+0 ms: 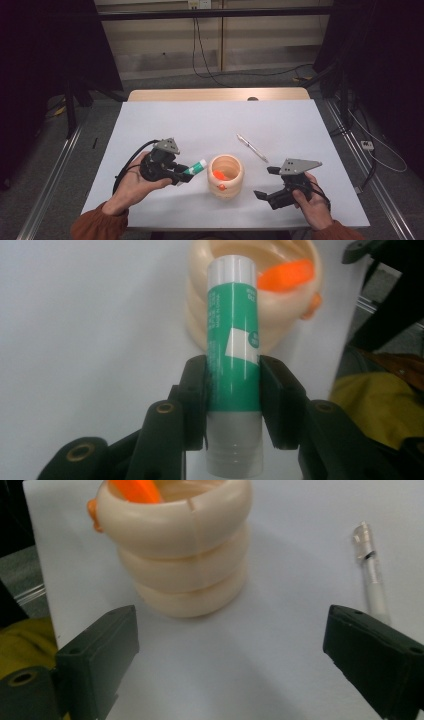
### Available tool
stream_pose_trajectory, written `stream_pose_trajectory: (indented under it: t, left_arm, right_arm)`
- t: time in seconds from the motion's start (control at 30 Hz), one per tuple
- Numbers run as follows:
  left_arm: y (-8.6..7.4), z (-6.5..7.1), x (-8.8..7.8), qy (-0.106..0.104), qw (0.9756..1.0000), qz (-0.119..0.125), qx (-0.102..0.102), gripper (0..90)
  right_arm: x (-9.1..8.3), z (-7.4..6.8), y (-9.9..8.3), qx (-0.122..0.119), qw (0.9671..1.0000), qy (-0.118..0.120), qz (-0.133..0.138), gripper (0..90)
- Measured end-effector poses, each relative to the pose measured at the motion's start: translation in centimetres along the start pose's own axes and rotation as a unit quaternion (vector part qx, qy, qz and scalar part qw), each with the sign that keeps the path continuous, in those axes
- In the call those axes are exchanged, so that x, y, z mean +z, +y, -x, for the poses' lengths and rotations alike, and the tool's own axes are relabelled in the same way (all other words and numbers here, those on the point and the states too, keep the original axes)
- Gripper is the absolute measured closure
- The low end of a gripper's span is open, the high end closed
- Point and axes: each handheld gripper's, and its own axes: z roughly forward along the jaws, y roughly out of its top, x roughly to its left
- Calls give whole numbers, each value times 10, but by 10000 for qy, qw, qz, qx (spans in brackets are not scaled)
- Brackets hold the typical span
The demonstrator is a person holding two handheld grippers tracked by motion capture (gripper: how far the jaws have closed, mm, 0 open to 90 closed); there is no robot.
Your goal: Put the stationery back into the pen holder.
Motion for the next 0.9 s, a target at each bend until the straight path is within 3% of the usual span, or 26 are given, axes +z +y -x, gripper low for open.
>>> stream_pose_trajectory:
  t: [0.07,0.13,0.17,0.33,0.47,0.73,0.9]
  left_arm:
    - [-4,5,0,-38,9999,-114,92,660]
    - [-6,12,1,-99,9999,-76,54,661]
    - [-7,14,1,-131,9997,-160,157,661]
    - [-13,31,4,-222,9992,-263,220,661]
    - [-15,43,13,-303,9980,-438,341,661]
    - [-8,60,32,-484,9953,-636,539,661]
    - [2,66,47,-542,9921,-832,760,661]
  right_arm:
    - [1,-4,0,-62,9999,66,-67,107]
    - [1,-8,0,-188,9997,73,-135,127]
    - [1,-12,1,-259,9995,106,-143,133]
    - [-1,-24,0,-445,9981,369,-208,113]
    - [-1,-33,-1,-624,9961,496,-373,125]
    - [1,-44,0,-862,9926,593,-625,144]
    - [6,-48,2,-1053,9889,698,-787,197]
